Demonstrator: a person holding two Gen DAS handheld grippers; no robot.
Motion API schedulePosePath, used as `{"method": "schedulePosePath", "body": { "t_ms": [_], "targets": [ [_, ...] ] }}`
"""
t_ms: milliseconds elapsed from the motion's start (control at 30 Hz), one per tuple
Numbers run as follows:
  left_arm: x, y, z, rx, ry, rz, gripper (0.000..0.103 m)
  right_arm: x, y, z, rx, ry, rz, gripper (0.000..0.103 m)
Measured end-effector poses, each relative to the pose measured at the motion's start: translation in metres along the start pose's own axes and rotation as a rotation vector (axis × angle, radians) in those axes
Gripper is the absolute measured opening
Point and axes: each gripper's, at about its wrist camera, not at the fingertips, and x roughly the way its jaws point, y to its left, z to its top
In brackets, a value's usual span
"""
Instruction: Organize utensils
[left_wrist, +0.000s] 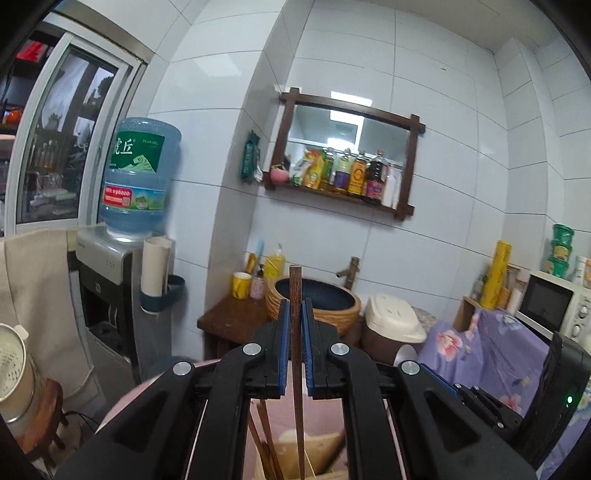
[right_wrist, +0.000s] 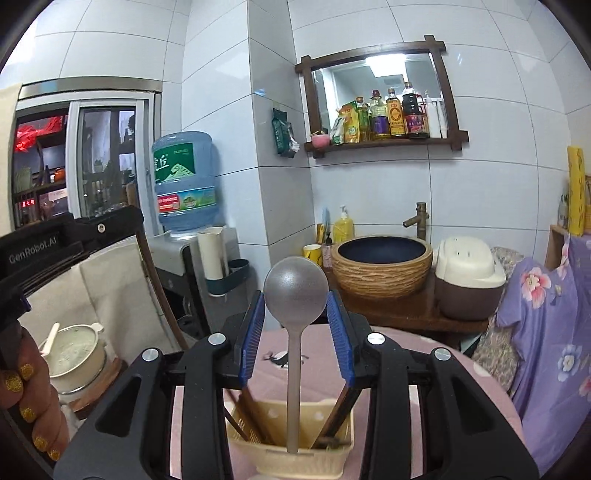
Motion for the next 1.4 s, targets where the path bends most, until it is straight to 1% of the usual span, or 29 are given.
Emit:
{"method": "schedulePosePath", "body": {
  "t_ms": [100,233,333,533,600,633,700,767,900,1000,1067,1133,1200,1233,1267,1300,1333,1367,1400],
  "targets": [
    [0.019,-0.001,-0.013,0.022,0.001,0.037,0.007,0.023,0.001,-0.009,-0.022,0.006,-0.011,0.036],
    [0.035,0.008,-0.04,0.016,0.03,0.054,0.007,0.048,0.002,-0.037,-0.051,0.034,-0.032,0.036],
    [0.04,0.012,-0.062,0.019,0.053,0.061,0.007,0.056,0.001,-0.055,-0.065,0.067,-0.032,0.036],
    [0.043,0.013,-0.089,0.039,0.11,0.038,0.007,0.058,0.003,-0.082,-0.137,0.134,-0.04,0.036],
    [0.041,0.011,-0.097,0.063,0.11,0.046,0.007,0.057,0.002,-0.087,-0.149,0.16,-0.038,0.036],
    [0.042,0.011,-0.099,0.064,0.124,0.04,0.007,0.057,0.002,-0.09,-0.159,0.178,-0.035,0.036],
    [0.047,0.012,-0.105,0.057,0.178,0.017,0.007,0.057,0.002,-0.095,-0.179,0.208,-0.04,0.036],
    [0.049,0.013,-0.108,0.065,0.194,0.027,0.007,0.058,0.0,-0.101,-0.195,0.23,-0.036,0.036],
    [0.054,0.016,-0.116,0.064,0.247,0.011,0.007,0.058,-0.002,-0.108,-0.211,0.251,-0.05,0.036],
    [0.053,0.017,-0.119,0.067,0.268,0.003,0.008,0.055,-0.006,-0.112,-0.191,0.255,-0.055,0.038],
    [0.048,0.017,-0.12,0.07,0.263,-0.002,0.016,0.049,-0.009,-0.112,-0.174,0.24,-0.053,0.043],
    [0.04,0.018,-0.119,0.059,0.249,-0.005,0.046,0.039,-0.012,-0.112,-0.16,0.218,-0.053,0.046],
    [0.029,0.021,-0.116,0.045,0.22,0.001,0.056,0.029,-0.014,-0.112,-0.156,0.196,-0.067,0.048],
    [0.023,0.023,-0.116,0.045,0.21,0.0,0.059,0.024,-0.016,-0.113,-0.15,0.189,-0.073,0.052],
    [0.019,0.023,-0.116,0.049,0.206,-0.001,0.062,0.017,-0.019,-0.113,-0.139,0.183,-0.08,0.059],
    [0.012,0.024,-0.117,0.055,0.201,0.001,0.069,0.012,-0.021,-0.114,-0.129,0.18,-0.088,0.063],
    [0.006,0.025,-0.118,0.061,0.195,0.003,0.078,0.004,-0.025,-0.116,-0.113,0.175,-0.103,0.07],
    [0.0,0.025,-0.12,0.065,0.191,0.005,0.081,-0.002,-0.027,-0.118,-0.102,0.171,-0.116,0.076],
    [-0.006,0.027,-0.123,0.068,0.189,0.004,0.087,-0.01,-0.029,-0.121,-0.089,0.168,-0.126,0.079]
  ]
}}
